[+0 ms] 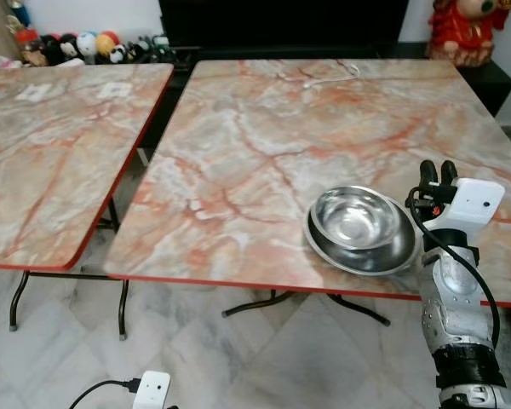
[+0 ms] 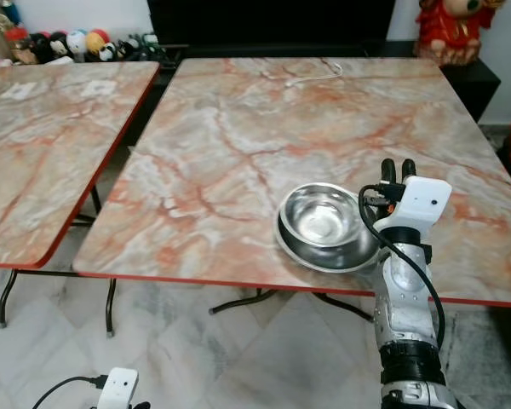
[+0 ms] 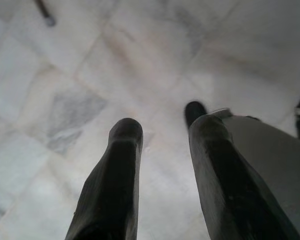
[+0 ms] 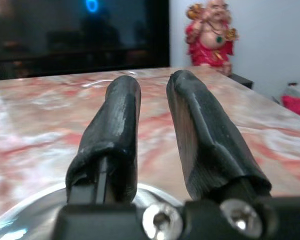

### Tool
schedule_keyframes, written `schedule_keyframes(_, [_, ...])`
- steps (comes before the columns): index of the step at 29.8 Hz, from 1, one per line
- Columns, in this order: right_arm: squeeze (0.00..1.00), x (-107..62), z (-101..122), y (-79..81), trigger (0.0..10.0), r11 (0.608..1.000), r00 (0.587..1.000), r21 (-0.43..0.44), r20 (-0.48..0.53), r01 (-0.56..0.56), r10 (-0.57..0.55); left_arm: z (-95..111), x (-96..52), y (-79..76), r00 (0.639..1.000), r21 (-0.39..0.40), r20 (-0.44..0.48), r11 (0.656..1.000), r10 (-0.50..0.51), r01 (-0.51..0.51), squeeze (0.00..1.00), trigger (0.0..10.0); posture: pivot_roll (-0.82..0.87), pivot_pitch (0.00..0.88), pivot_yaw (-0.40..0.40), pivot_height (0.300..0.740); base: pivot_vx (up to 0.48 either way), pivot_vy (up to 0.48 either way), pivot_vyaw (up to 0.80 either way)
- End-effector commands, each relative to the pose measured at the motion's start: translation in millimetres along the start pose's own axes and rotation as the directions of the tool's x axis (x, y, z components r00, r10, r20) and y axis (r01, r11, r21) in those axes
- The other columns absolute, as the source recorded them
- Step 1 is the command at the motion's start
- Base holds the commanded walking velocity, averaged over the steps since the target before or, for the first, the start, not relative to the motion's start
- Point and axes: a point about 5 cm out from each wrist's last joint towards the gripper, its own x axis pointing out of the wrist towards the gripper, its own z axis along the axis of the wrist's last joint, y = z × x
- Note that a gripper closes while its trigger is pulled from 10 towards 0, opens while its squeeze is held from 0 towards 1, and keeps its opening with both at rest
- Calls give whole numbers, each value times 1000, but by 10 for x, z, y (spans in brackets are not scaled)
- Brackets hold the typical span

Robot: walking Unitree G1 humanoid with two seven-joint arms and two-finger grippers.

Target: Setting the table

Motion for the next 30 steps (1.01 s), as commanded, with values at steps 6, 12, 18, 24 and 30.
schedule_keyframes(6, [0, -24, 38, 31, 10000, 1000, 1000, -16, 11, -15, 15, -67, -14, 14, 1000, 8, -27, 1000, 1, 0, 0, 10000, -112, 8, 47, 740, 0, 480, 0])
schedule_keyframes(12, [0, -24, 51, 140, 10000, 1000, 1000, 18, 5, -20, 20, -89, -19, 5, 999, 7, -32, 1000, 0, 1, 0, 10000, -106, 0, 46, 740, 0, 480, 0])
schedule_keyframes(18, [0, -19, 75, 185, 10000, 999, 999, 3, 5, -37, 36, -110, -24, 9, 999, 2, -38, 1000, 5, -5, 0, 10000, -103, 14, 42, 740, 0, 480, 0])
schedule_keyframes(24, [0, -14, 100, 160, 10000, 1000, 999, 1, 12, -30, 30, -110, -25, 7, 999, -12, -35, 1000, 11, -12, 0, 10000, -93, 40, 34, 740, 0, 480, 0])
schedule_keyframes(30, [0, -14, 95, 158, 10000, 1000, 1000, 2, 7, -29, 29, -121, -28, 8, 999, -23, -36, 1000, 20, -21, 0, 10000, -75, 59, 20, 740, 0, 480, 0])
